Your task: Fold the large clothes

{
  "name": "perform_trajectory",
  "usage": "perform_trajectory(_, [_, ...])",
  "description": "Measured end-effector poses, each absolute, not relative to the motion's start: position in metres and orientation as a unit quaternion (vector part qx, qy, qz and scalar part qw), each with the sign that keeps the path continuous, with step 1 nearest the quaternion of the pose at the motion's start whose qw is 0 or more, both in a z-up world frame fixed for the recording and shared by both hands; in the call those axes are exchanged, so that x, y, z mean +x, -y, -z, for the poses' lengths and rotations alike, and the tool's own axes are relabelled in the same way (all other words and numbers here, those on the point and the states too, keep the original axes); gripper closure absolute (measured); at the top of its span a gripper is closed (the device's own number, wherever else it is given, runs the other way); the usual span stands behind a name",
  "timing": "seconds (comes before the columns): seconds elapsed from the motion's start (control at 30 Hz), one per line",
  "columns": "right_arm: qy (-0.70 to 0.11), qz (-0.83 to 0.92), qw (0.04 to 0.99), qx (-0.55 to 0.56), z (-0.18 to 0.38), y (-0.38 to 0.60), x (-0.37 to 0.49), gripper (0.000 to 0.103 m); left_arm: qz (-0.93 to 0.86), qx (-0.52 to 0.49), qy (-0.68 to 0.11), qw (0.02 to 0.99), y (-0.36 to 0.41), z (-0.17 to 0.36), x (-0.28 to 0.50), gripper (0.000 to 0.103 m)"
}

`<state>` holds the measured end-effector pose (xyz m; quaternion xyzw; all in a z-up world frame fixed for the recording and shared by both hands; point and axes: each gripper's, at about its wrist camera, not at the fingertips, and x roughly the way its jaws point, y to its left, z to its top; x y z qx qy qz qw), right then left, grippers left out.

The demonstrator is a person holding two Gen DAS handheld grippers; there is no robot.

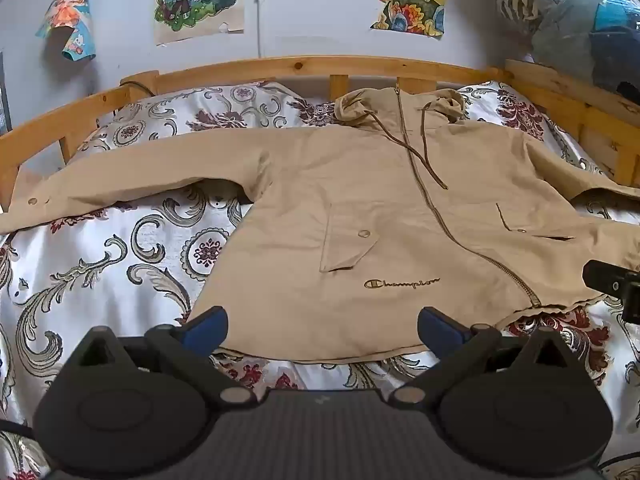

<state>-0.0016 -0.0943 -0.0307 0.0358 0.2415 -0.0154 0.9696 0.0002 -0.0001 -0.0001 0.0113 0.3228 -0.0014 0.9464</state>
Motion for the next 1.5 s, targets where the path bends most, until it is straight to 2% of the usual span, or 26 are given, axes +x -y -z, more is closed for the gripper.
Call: perform_trajectory(1.5, [-0.242,0.014,0.969,0.037,0.0304,0.0929,-0.0001,0.001,0.005,0.003,-0.333,0.943,-0.0007,0.0019,0.0005,0.001])
